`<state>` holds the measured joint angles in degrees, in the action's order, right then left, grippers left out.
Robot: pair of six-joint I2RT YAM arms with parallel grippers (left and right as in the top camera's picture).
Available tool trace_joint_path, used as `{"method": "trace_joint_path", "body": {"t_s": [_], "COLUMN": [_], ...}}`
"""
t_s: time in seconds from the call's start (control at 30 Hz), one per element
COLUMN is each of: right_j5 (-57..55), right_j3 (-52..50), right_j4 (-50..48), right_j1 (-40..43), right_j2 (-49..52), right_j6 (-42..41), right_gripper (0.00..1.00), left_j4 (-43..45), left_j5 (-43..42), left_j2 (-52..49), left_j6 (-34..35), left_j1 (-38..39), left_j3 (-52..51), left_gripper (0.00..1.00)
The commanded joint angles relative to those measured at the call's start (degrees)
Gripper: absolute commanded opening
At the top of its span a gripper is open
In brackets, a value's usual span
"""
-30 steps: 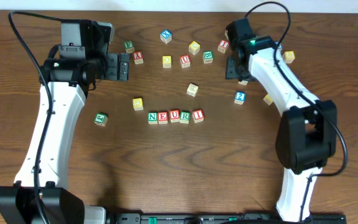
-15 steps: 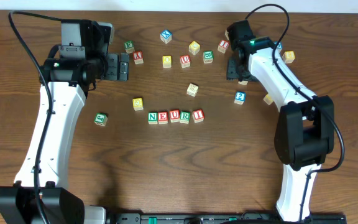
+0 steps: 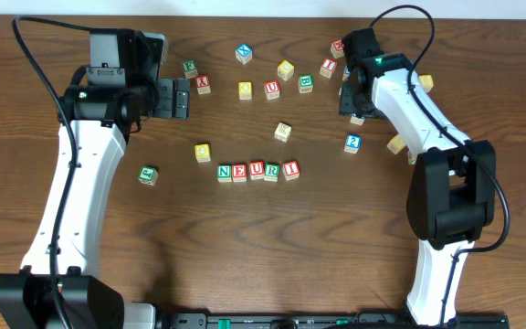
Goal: Spell out NEURIPS
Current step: 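Move the right gripper up to the blue P block in the cluster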
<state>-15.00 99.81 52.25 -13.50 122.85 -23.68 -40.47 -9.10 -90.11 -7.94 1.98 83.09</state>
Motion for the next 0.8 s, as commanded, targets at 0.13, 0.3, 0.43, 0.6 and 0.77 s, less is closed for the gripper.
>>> {"method": "trace_joint_path", "body": {"t_s": [0.13,0.3,0.43,0.6,0.77], "right_j5": [1.73,3.45,3.58,3.43,3.34], "right_j3": [0.87,0.87,0.87,0.87,0.87], "right_j4": [-0.28,-0.59,-1.29,-1.25,-1.25], "right_j1": [0.22,0.22,0.22,0.39,0.39], "right_j2": [1.68,3.56,3.67,3.82,3.82], "right_j6": [-1.11,-1.14,-1.14,-2.05,-3.54], "right_gripper": [0.62,0.61,0.61,0.61,0.6], "left_j4": [-0.02,-0.02,-0.02,-0.02,-0.02], "left_j5": [-0.35,-0.35,-0.35,-0.35,-0.35], "left_j2": [0.24,0.24,0.24,0.24,0.24], "left_j6": [-0.61,-0.59,-0.59,-0.61,-0.61], "left_j1": [-0.2,-0.2,-0.2,-0.2,-0.2], "left_j3": [1.46,1.46,1.46,1.46,1.46], "left_gripper": [0.98,0.98,0.97,0.98,0.98]}}
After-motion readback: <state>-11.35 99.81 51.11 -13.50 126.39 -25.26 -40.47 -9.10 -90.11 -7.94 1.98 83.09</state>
